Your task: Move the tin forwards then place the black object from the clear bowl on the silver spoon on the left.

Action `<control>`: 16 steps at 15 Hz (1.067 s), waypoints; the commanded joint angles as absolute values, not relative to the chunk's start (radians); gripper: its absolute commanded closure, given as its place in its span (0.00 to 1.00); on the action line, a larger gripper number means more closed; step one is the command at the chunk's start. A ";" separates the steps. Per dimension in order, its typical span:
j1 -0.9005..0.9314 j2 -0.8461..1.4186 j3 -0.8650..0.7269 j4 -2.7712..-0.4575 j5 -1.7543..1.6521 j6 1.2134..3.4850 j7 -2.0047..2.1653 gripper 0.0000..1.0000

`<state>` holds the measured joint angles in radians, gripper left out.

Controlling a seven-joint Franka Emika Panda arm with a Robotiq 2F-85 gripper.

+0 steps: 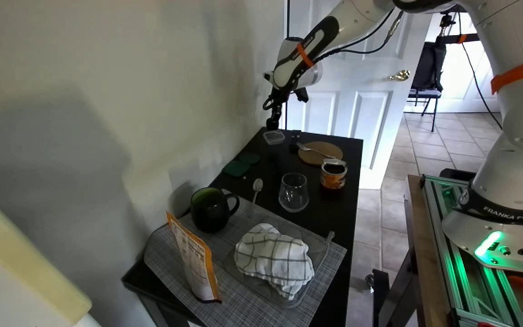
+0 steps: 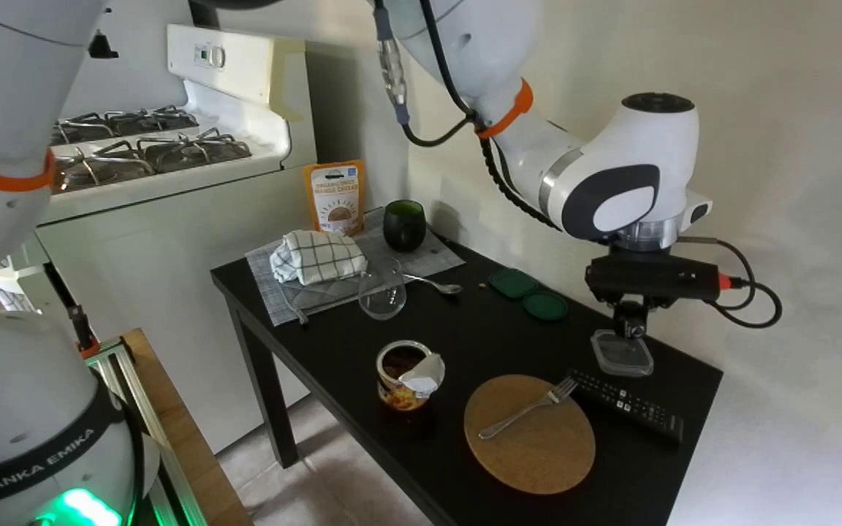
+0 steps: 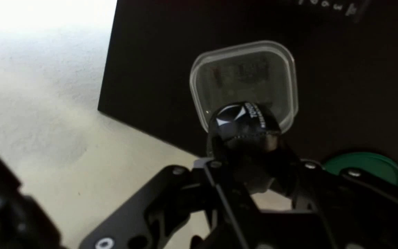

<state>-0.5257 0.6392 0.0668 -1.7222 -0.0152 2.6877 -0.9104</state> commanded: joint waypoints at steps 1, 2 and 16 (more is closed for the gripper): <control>-0.585 0.485 0.195 -1.901 0.089 2.682 -1.124 0.88; -0.582 0.459 0.223 -1.935 0.124 2.678 -1.173 0.88; -0.355 0.388 0.193 -1.988 0.254 2.505 -1.489 0.88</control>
